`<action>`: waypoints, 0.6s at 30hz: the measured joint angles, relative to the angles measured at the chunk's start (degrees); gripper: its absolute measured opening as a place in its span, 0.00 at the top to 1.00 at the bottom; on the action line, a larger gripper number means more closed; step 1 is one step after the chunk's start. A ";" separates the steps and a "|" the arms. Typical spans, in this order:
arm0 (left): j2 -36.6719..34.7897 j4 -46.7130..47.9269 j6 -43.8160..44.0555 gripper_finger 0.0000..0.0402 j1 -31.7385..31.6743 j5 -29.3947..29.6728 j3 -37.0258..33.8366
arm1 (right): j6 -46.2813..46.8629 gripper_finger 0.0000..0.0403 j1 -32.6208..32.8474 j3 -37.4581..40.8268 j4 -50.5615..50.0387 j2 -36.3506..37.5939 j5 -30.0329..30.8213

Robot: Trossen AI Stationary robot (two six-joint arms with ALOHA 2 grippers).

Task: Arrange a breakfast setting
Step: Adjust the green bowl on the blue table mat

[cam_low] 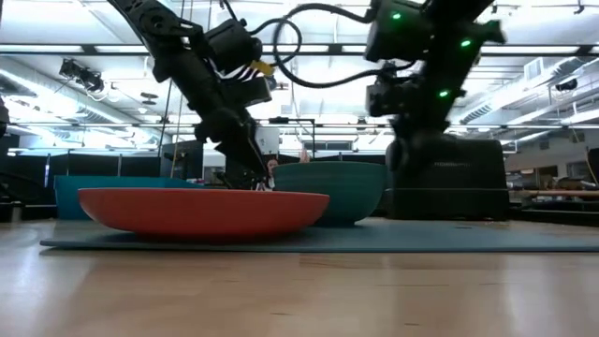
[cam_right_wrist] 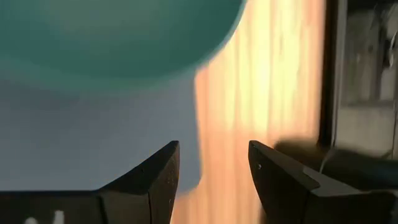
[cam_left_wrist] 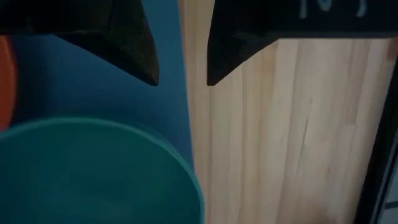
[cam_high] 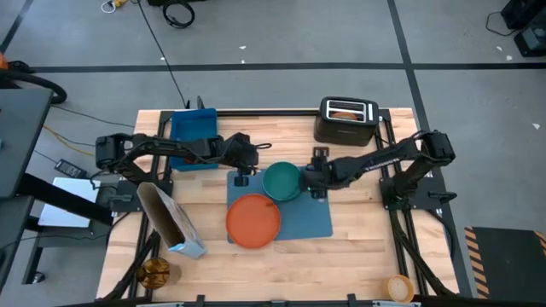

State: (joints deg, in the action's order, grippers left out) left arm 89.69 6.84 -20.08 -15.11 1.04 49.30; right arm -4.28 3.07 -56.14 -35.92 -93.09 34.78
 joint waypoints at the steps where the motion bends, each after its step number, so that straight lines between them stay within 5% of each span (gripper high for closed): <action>1: 0.13 -0.76 0.09 0.64 -0.04 0.02 0.00 | -2.10 0.50 -0.83 0.00 2.21 -0.03 -0.11; 18: 0.13 -0.62 0.42 0.64 4.62 0.01 0.00 | -5.19 0.50 1.08 0.00 9.29 -0.03 -8.66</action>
State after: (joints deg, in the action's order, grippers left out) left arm 89.82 6.22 -19.66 -10.49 1.04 49.30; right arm -9.47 4.15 -56.14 -26.63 -93.12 26.12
